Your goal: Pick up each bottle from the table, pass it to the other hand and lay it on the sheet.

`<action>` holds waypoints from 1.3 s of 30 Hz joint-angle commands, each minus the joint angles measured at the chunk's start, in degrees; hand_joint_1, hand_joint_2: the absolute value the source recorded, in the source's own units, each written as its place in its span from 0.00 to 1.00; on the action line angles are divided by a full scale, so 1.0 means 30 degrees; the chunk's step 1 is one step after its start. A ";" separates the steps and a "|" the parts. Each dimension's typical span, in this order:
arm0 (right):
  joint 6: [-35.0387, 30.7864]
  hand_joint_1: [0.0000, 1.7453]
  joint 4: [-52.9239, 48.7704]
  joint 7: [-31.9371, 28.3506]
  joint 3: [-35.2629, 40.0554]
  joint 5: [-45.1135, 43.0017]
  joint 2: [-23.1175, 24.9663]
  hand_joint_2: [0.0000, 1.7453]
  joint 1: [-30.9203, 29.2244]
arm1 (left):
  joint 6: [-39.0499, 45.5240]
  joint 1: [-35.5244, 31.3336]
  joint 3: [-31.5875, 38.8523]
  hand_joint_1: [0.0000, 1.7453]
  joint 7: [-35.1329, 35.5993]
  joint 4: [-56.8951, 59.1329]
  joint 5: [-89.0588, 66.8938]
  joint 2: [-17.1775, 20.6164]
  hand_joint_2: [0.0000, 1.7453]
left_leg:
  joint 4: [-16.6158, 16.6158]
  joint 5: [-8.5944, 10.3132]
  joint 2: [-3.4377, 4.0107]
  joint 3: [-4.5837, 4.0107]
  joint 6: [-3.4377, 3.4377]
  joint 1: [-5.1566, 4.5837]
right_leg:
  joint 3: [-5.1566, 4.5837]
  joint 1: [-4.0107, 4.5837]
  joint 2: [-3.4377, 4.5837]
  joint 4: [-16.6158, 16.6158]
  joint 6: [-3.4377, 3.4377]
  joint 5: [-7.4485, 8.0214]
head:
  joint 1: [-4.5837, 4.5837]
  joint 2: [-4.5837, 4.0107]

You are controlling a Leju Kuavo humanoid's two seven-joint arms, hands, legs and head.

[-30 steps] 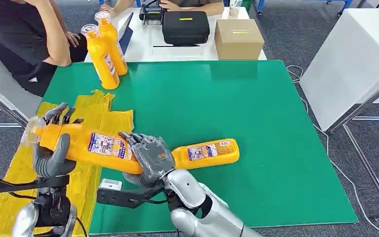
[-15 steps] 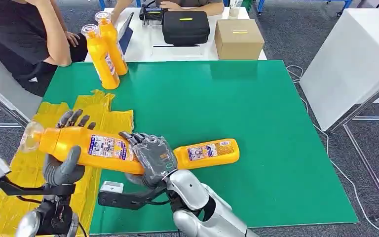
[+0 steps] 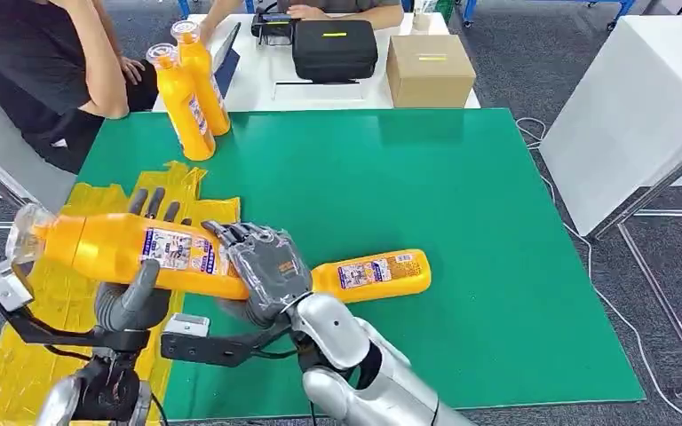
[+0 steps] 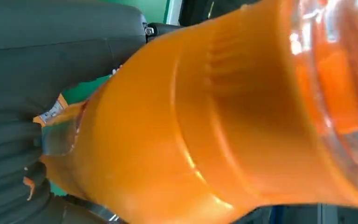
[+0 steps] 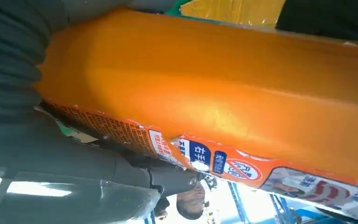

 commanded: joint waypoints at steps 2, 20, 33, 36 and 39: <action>-0.0009 1.00 0.0961 0.0130 0.0839 -0.0165 -0.0432 1.00 -0.1099 | 0.0067 -0.1176 -0.0680 0.00 0.0110 0.1260 0.0130 0.0310 1.00 | -0.0003 -0.0038 -0.0020 0.0096 -0.0075 0.0031 | 0.0111 0.0030 -0.0043 -0.0015 -0.0023 -0.0041 | 0.0000 0.0000; 0.0177 1.00 0.1280 0.0205 0.1114 -0.0233 -0.0803 1.00 -0.0052 | 0.0037 -0.1553 -0.0295 1.00 -0.0425 0.1339 0.0511 0.0328 1.00 | -0.0009 -0.0047 -0.0032 0.0123 -0.0086 0.0040 | 0.0141 0.0040 -0.0058 -0.0027 -0.0027 -0.0053 | 0.0000 0.0000; 0.0435 1.00 0.1480 0.0099 0.1300 0.0038 -0.0906 1.00 0.0492 | 0.0121 -0.0839 0.0078 1.00 -0.0685 0.0676 0.0441 0.0414 1.00 | -0.0007 -0.0045 -0.0029 0.0115 -0.0088 0.0043 | 0.0135 0.0041 -0.0056 -0.0026 -0.0029 -0.0049 | 0.0000 0.0000; -0.0085 0.00 0.1347 0.0092 0.0987 0.0368 -0.1188 1.00 0.0475 | 0.0105 -0.0776 0.0102 1.00 -0.0748 0.0690 0.0426 0.0472 1.00 | -0.0008 -0.0051 -0.0031 0.0129 -0.0095 0.0043 | 0.0148 0.0042 -0.0059 -0.0026 -0.0032 -0.0056 | -0.0007 0.0007; 0.0204 0.00 0.1193 -0.0117 0.0628 -0.0186 -0.1359 0.00 0.0444 | 0.0083 -0.0654 0.0191 1.00 -0.0807 0.0628 0.0413 0.0514 1.00 | -0.0016 -0.0020 -0.0026 0.0069 -0.0054 0.0028 | 0.0085 0.0028 -0.0043 -0.0033 -0.0017 -0.0024 | -0.0001 0.0000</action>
